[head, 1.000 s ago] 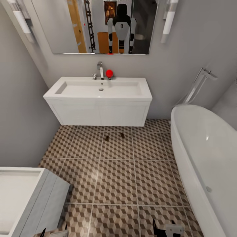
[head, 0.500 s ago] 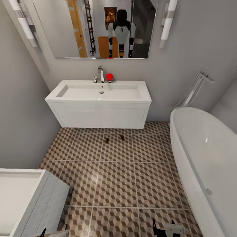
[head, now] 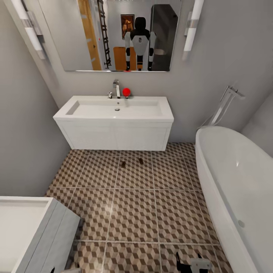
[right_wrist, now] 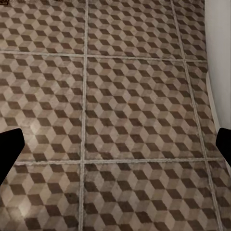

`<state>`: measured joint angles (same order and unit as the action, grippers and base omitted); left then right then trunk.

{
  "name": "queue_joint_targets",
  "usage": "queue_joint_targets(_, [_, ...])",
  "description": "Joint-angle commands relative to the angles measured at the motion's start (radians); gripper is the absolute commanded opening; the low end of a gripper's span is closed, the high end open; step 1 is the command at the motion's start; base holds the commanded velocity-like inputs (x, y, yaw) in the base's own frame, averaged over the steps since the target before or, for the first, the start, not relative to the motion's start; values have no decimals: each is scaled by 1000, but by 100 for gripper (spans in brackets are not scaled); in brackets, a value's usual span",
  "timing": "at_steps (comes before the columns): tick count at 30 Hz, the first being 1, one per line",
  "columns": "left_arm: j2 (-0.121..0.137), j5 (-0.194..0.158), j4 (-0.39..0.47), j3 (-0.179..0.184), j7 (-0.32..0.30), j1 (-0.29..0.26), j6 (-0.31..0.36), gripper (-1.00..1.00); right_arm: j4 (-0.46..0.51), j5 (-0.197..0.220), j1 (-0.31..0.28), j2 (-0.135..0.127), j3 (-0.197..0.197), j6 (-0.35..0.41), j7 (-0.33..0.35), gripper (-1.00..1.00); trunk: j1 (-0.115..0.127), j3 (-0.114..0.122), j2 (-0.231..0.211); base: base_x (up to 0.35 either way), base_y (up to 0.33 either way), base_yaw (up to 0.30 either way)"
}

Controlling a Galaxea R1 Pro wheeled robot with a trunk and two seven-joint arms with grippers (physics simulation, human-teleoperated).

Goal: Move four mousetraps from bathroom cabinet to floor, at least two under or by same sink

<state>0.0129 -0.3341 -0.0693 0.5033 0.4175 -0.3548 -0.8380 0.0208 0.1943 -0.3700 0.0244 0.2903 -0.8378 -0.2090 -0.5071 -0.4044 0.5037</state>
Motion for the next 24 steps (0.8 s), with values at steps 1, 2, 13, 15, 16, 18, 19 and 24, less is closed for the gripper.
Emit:
queue_joint_targets(1, [-2, -3, -3, 8, 4, -1, 16, 100, -1, 8, -1, 0, 9, -3, -3, 100, 0, 0, 1, 0, 0, 0])
queue_joint_targets(2, [-2, -3, -3, 8, 4, -1, 22, 100, -1, 8, -1, 0, 9, -3, -3, 100, 0, 2, 1, 0, 0, 0])
queue_joint_targets(13, [-8, -3, -3, 9, -6, -1, 49, 100, -1, 8, -1, 1, 9, -3, -3, 100, 0, 20, 1, 0, 0, 0])
queue_joint_targets(15, [-9, -3, -3, 9, -13, -1, 50, 100, -1, 8, -1, 0, 9, -3, -3, 100, 0, 23, 1, 0, 0, 0])
queue_joint_targets(16, [-10, -3, -3, 8, -22, -1, 50, 100, -1, 8, -1, 1, 9, -3, -3, 100, 0, 25, 1, 0, 0, 0])
queue_joint_targets(18, [-10, -3, -3, 8, -35, -1, 51, 100, -1, 8, -1, 1, 9, -3, -3, 100, 0, 28, 1, 0, 0, 0])
queue_joint_targets(19, [-10, -3, -3, 8, -38, -1, 51, 100, -1, 8, -1, 1, 9, -3, -3, 100, 0, 30, 1, 0, 0, 0])
queue_joint_targets(24, [-10, -3, -3, 8, -50, -1, 51, 100, -1, 8, -1, 1, 9, -3, -3, 100, 0, 38, 1, 0, 0, 0])
